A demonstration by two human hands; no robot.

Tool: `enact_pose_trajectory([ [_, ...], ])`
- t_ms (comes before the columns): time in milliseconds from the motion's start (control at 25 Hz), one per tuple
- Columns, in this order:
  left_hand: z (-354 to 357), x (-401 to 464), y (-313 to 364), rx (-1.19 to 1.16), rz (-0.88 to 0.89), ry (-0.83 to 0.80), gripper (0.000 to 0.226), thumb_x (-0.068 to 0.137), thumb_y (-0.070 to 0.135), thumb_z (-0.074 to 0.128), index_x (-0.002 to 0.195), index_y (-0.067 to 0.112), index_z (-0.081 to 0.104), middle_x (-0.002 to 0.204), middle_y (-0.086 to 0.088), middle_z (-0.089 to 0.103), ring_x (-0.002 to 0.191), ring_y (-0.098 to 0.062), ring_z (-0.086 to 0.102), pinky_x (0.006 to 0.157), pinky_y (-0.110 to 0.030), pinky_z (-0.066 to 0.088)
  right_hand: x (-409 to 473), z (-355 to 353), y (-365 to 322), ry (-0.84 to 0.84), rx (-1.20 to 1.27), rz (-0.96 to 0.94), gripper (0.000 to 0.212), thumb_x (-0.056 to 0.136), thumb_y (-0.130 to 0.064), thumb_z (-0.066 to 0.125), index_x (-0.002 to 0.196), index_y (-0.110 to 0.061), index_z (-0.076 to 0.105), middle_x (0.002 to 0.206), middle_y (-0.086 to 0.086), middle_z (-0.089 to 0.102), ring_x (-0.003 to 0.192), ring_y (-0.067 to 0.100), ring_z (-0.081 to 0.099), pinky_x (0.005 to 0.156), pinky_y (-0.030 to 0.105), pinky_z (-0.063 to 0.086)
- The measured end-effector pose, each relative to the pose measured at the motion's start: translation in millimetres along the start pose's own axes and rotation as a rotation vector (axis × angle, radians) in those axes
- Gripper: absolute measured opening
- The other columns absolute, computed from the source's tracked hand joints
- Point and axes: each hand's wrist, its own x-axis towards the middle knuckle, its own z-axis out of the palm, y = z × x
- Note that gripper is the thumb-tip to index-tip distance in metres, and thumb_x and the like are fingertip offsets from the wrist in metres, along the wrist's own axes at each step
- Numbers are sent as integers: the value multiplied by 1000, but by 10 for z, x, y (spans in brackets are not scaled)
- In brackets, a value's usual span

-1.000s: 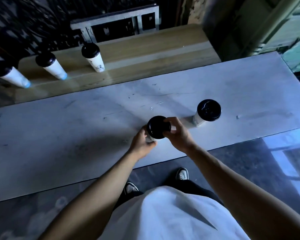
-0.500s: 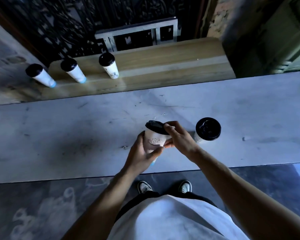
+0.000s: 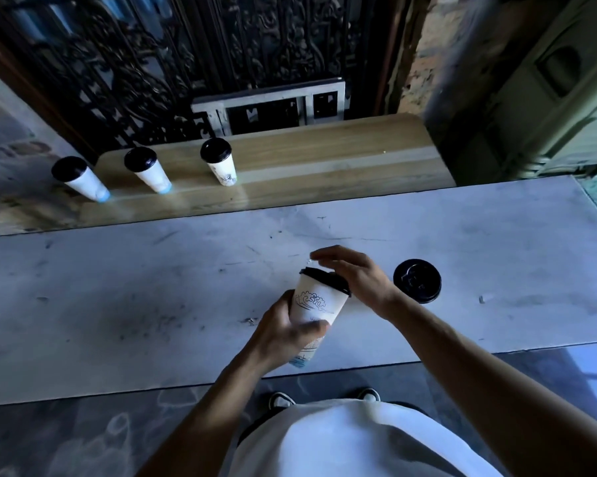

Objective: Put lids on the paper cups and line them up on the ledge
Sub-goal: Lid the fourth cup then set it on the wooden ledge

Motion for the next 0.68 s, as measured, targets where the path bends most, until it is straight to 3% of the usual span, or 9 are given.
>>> enact_pose_trajectory([
  [120, 7, 5, 64, -151, -9, -56, 55, 62, 44, 81, 110, 23, 66, 89, 1, 75, 80, -25, 73, 75, -50, 61, 22, 58, -64, -177, 170, 35, 41, 99, -22, 42, 123, -8, 72, 125, 14, 73, 120, 25, 68, 105, 37, 52],
  [240, 5, -20, 104, -156, -20, -52, 59, 57, 47, 85, 107, 21, 67, 87, 5, 77, 78, -16, 73, 71, -39, 61, 19, 100, -97, -209, 106, 49, 40, 97, -41, 51, 115, -16, 77, 122, 12, 74, 114, 28, 69, 99, 45, 52],
  [480, 45, -64, 165, -130, -28, -17, 56, 53, 45, 86, 100, 19, 69, 79, 9, 77, 70, -8, 72, 62, -28, 58, -63, 119, -64, -186, 144, -1, 37, 91, -27, 54, 117, -9, 72, 124, 18, 70, 103, 26, 68, 91, 44, 52],
  [680, 78, -88, 199, -149, -21, -2, 44, 55, 40, 85, 92, 20, 71, 75, 10, 77, 65, -6, 71, 57, -22, 56, -93, 106, -92, -208, 152, 2, 38, 90, -28, 53, 119, -10, 72, 125, 20, 69, 102, 27, 68, 90, 45, 52],
])
